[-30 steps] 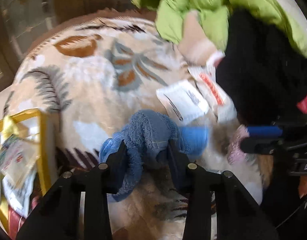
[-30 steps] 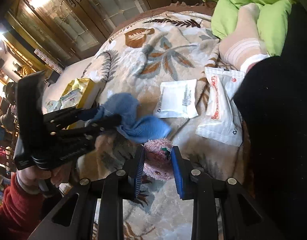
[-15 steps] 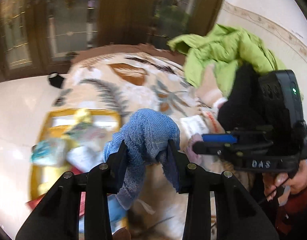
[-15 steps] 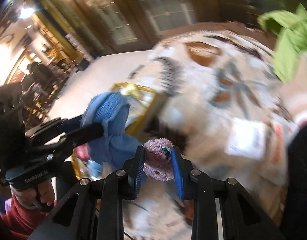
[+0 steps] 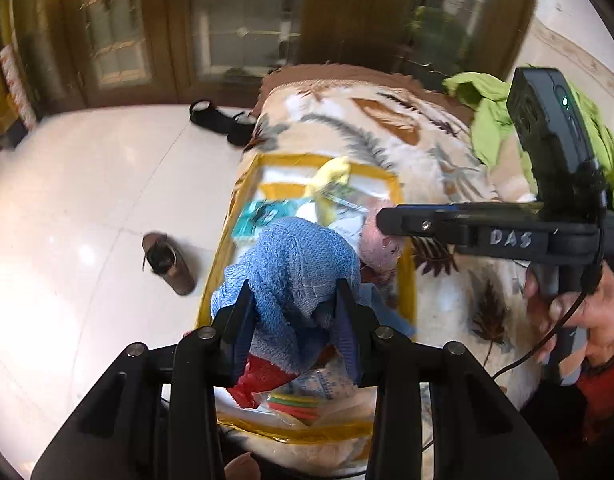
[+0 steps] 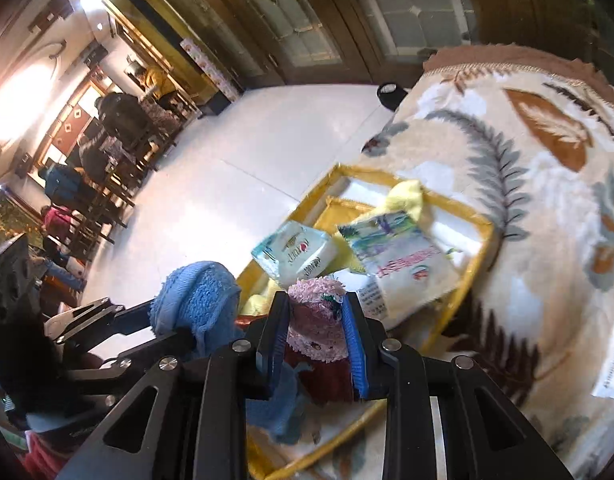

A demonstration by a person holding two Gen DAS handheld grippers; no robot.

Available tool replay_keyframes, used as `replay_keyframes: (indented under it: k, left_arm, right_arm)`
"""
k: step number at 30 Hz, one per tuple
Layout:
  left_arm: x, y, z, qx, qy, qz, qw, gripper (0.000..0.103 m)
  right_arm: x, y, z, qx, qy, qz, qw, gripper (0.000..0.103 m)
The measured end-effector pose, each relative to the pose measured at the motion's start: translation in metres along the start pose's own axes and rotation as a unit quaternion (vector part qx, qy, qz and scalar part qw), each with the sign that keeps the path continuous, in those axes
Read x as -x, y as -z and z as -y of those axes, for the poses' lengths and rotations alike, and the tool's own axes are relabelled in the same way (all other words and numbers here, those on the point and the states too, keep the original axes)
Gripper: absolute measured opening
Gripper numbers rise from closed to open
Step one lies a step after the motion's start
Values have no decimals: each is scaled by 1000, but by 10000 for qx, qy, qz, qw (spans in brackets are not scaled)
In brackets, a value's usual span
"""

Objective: Organize soft objects
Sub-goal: 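Carry the towel and pink item over the tray and open both grippers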

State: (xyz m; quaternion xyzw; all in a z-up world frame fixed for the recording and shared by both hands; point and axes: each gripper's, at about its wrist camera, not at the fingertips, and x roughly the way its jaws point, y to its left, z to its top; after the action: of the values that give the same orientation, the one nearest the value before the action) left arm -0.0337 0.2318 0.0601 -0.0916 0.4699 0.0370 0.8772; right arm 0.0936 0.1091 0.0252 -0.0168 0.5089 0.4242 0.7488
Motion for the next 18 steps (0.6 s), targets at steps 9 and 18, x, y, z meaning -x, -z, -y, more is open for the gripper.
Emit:
replay_keyframes:
  k: [9, 18]
  left_arm:
    - [-44, 9, 2, 262, 91, 42, 9996, 86]
    - [-11, 1, 14, -22, -268, 505, 9984, 86]
  right_arm:
    - [-20, 12, 19, -163, -26, -46, 9999, 42]
    - [27, 17, 34, -426, -235, 345, 9982, 49]
